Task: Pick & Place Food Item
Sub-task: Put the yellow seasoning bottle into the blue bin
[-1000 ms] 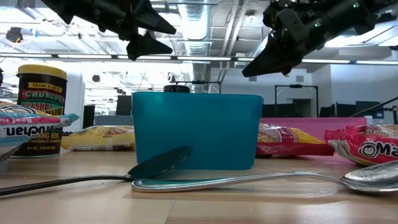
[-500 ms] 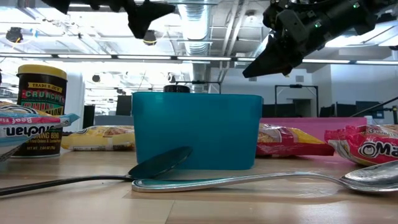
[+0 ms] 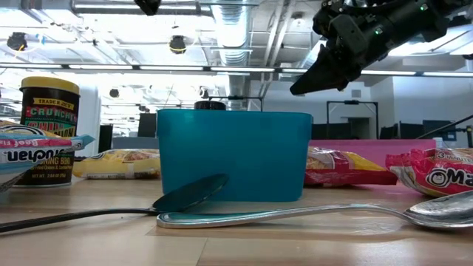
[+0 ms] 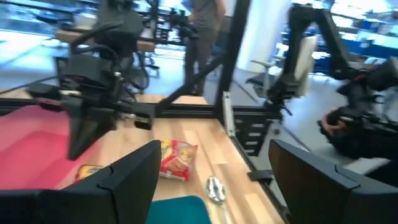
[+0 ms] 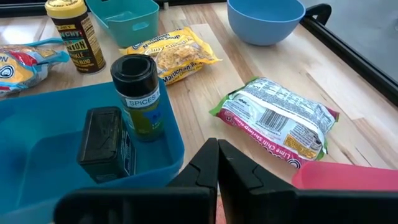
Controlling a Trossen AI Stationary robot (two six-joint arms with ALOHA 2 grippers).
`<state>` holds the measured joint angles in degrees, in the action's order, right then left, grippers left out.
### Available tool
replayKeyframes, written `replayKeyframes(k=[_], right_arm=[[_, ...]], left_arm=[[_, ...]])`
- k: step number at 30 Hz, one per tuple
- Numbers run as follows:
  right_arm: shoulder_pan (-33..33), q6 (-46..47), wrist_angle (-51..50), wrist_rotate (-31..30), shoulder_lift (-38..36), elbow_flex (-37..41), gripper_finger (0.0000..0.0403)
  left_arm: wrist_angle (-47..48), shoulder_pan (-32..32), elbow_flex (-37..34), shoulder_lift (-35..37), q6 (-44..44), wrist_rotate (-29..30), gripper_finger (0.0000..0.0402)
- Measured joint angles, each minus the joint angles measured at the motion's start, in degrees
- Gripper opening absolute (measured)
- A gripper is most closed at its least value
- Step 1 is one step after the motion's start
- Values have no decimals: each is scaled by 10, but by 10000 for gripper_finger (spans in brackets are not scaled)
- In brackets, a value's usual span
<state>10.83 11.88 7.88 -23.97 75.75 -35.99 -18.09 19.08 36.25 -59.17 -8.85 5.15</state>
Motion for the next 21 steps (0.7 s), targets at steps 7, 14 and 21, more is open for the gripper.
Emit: replayKeyframes(k=[7, 14, 21], right_arm=[[-2, -20, 3, -1, 0, 0, 0], [-14, -35, 3, -1, 0, 0, 0], [-29, -35, 3, -1, 0, 0, 0]], left_arm=[[34, 49, 0, 0, 1, 172, 292], [36, 82, 0, 0, 1, 274, 292], [38, 108, 0, -4, 25, 365, 292]])
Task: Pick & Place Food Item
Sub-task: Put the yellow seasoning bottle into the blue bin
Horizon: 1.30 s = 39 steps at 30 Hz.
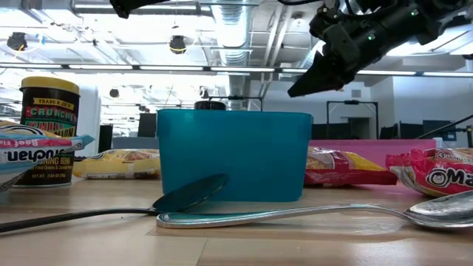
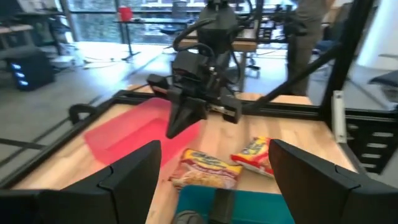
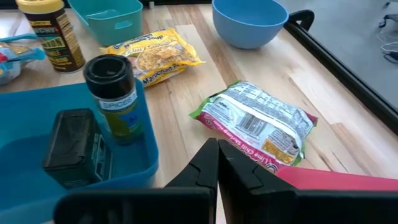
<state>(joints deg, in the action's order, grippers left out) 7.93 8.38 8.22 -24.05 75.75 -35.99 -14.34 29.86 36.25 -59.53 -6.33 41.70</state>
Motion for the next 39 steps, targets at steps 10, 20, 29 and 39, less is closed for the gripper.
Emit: replayKeyframes(k=[10, 20, 29, 39], right_arm=[[-6, 2, 0, 0, 0, 0, 0], [-6, 2, 0, 0, 0, 0, 0], [-6, 2, 6, 0, 0, 0, 0], [-6, 2, 8, 0, 0, 0, 0]], left_arm=[[23, 10, 15, -12, -5, 41, 292], [48, 9, 15, -12, -20, -6, 292], [269, 7, 56, 3, -243, -104, 277], [410, 6, 108, -7, -358, -154, 233]])
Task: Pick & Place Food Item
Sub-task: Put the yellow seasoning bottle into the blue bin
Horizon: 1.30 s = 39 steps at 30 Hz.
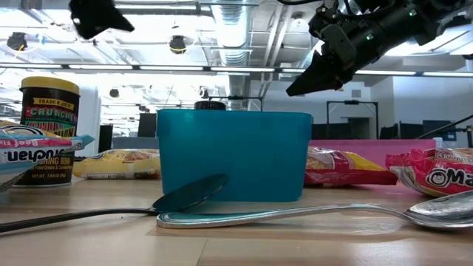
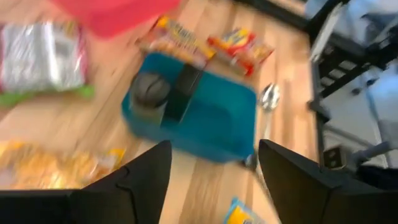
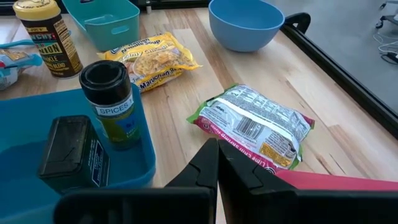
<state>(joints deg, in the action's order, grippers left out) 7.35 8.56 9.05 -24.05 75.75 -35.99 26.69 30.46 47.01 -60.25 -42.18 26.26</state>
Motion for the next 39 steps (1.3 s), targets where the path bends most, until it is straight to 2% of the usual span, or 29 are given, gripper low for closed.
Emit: replayKeyframes(k=[9, 15, 18, 23, 32, 39], right_arm=[[0, 0, 0, 0, 0, 0, 0], [0, 0, 0, 0, 0, 0, 0], [0, 0, 0, 0, 0, 0, 0], [0, 0, 0, 0, 0, 0, 0], [0, -1, 0, 0, 0, 0, 0], [0, -2, 0, 0, 0, 0, 0]], left_arm=[[165, -2, 11, 0, -191, -61, 188], [208, -22, 11, 0, -257, -121, 158], [215, -32, 11, 0, -248, -143, 145], [214, -32, 11, 0, -195, -146, 126], [210, -30, 11, 0, -194, -142, 91], [96, -18, 11, 0, -123, -149, 49]])
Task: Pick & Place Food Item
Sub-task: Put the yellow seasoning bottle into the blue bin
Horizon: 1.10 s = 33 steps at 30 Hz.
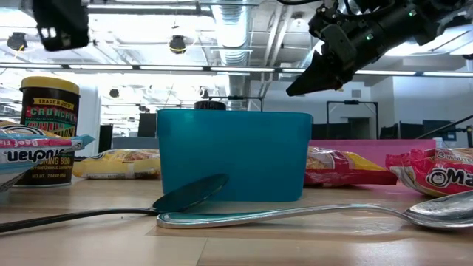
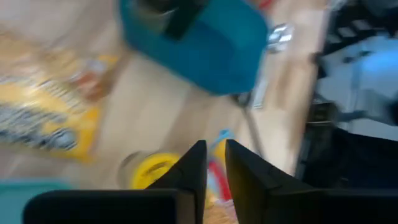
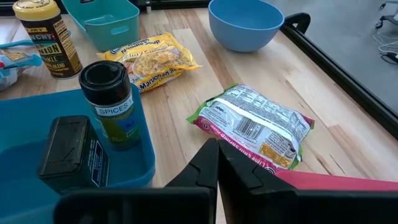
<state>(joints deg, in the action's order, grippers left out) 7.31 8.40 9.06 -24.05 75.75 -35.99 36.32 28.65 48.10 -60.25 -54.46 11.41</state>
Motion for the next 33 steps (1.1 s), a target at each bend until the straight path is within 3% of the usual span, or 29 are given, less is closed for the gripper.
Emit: replayKeyframes(k=[6, 17, 24, 33], right_arm=[[0, 0, 0, 0, 0, 0, 0], [-3, 0, 0, 0, 0, 0, 0], [-3, 0, 0, 0, 0, 0, 0], [-3, 0, 0, 0, 0, 0, 0]], left_arm=[[-32, 3, 1, 0, 7, -14, 4], [-32, 30, 87, -56, 61, -12, 0], [88, 40, 113, -107, 1, -11, 0], [220, 23, 113, -116, -120, -9, 0]])
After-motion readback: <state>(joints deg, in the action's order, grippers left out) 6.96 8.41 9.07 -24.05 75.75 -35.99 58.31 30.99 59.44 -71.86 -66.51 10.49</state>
